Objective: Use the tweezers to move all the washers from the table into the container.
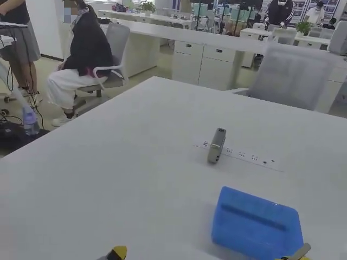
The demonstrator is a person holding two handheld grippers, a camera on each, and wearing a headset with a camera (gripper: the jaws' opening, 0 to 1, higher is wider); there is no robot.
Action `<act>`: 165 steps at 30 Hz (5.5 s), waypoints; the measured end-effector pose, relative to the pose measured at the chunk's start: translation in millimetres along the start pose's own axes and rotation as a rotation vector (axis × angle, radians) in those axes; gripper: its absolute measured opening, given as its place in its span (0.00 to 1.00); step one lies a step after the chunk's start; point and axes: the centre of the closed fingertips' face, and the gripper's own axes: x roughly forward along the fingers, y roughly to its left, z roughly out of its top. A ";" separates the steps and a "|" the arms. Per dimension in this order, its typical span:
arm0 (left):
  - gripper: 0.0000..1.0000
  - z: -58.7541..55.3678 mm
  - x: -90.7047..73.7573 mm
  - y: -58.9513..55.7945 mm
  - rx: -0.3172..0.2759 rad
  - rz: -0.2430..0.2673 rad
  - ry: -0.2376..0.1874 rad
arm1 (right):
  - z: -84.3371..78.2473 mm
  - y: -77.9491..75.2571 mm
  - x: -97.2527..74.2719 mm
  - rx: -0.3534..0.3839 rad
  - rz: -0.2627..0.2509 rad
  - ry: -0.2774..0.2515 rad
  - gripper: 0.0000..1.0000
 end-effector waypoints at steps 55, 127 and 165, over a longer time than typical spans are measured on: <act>0.93 -0.1 0.2 1.5 0.000 0.005 0.000 | -10.8 -11.0 -0.3 0.154 -0.058 0.026 0.02; 0.92 0.9 -1.3 4.8 -0.006 0.021 -0.007 | 43.6 -41.9 22.5 0.049 -0.083 0.016 0.03; 0.91 3.6 -1.9 5.5 0.000 0.028 -0.024 | -41.0 46.5 -21.1 -0.609 0.312 0.450 0.02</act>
